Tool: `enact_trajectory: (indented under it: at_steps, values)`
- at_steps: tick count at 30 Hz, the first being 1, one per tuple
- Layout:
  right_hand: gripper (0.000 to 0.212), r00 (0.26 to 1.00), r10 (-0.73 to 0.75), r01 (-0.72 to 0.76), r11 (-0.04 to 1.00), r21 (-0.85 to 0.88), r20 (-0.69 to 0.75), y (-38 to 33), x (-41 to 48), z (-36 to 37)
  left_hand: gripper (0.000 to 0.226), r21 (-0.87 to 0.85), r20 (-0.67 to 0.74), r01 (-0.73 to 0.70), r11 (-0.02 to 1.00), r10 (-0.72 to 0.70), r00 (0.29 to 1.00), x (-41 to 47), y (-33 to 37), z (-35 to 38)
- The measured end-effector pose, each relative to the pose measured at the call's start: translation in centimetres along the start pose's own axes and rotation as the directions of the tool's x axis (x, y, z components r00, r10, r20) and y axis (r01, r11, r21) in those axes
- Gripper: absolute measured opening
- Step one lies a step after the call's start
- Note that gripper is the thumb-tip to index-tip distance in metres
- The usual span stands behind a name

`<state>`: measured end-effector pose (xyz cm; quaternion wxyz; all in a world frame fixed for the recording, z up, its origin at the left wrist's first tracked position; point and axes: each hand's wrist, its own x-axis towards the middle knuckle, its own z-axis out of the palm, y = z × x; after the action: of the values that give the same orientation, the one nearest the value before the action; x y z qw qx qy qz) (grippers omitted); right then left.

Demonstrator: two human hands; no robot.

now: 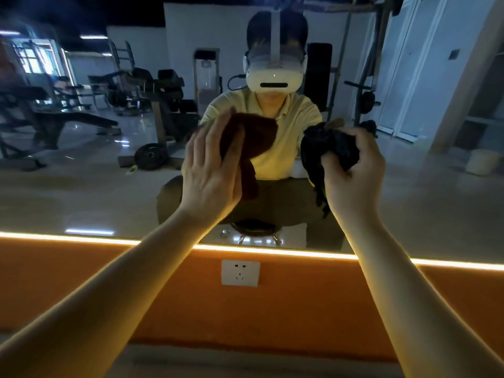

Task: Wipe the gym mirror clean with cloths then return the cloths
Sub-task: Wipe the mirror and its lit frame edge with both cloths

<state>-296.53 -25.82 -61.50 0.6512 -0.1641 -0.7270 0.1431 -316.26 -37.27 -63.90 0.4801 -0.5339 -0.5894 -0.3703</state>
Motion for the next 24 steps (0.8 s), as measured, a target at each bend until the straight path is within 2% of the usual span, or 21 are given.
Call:
enact_trajectory:
  at_steps: [2, 4, 7, 10, 12, 13, 14, 16, 17, 19, 22, 24]
  values:
    - [0.025, 1.0, 0.002, -0.002, 1.0, -0.002, -0.004, 0.4, 0.1, -0.4, 0.055, -0.011, -0.054, -0.075, 0.997, 0.074, 0.996, -1.2, -1.2, 2.4]
    - [0.025, 1.0, 0.0, 0.0, 1.0, -0.012, -0.004, 0.8, 0.2, -0.9, 0.065, -0.088, 0.065, -0.176, 0.98, 0.182, 0.981, -4.1, 0.1, 4.6]
    - [0.025, 1.0, -0.008, 0.008, 1.0, -0.019, 0.015, 1.7, 0.1, -1.7, 0.072, -0.054, 0.338, -0.337, 0.94, 0.335, 0.88, -10.6, 3.0, 6.8]
    - [0.025, 0.999, -0.01, 0.01, 1.0, 0.003, 0.053, 2.3, 0.3, -2.4, 0.071, -0.018, 0.416, -0.48, 0.877, 0.443, 0.794, -13.4, 4.9, 7.7]
    - [0.024, 0.998, -0.019, 0.018, 1.0, 0.016, 0.057, 2.4, 0.5, -2.7, 0.076, -0.009, 0.431, -0.546, 0.838, 0.496, 0.754, -12.3, 4.4, 6.8]
    - [0.023, 0.998, -0.025, 0.023, 0.999, 0.024, 0.051, 2.4, 0.7, -2.7, 0.078, 0.005, 0.42, -0.545, 0.838, 0.493, 0.762, -10.8, 3.9, 6.1]
    - [0.023, 0.999, -0.026, 0.025, 0.999, 0.033, 0.045, 2.3, 0.8, -2.7, 0.079, 0.009, 0.363, -0.504, 0.864, 0.467, 0.807, -8.7, 3.2, 5.5]
    - [0.024, 0.999, -0.02, 0.019, 0.999, 0.038, 0.025, 2.2, 1.0, -2.7, 0.067, 0.063, 0.139, -0.347, 0.936, 0.336, 0.932, -3.2, 2.2, 4.6]
    - [0.024, 1.0, -0.012, 0.012, 1.0, 0.029, 0.007, 2.3, 1.0, -2.8, 0.059, 0.088, 0.032, -0.233, 0.969, 0.231, 0.973, -0.4, 2.0, 4.2]
    - [0.026, 0.998, 0.027, -0.026, 1.0, 0.017, -0.063, 2.8, 1.1, -3.5, 0.051, 0.114, -0.103, -0.073, 0.991, 0.085, 0.991, 3.1, 2.3, 3.9]
    - [0.024, 0.979, 0.11, -0.102, 0.993, 0.055, -0.172, 4.0, 1.6, -4.7, 0.05, 0.08, -0.112, -0.111, 0.991, 0.12, 0.986, 2.4, 4.0, 4.9]
    - [0.022, 0.972, 0.133, -0.121, 0.99, 0.073, -0.192, 4.7, 2.0, -5.1, 0.045, 0.028, -0.016, -0.231, 0.973, 0.231, 0.973, -1.1, 5.6, 6.3]
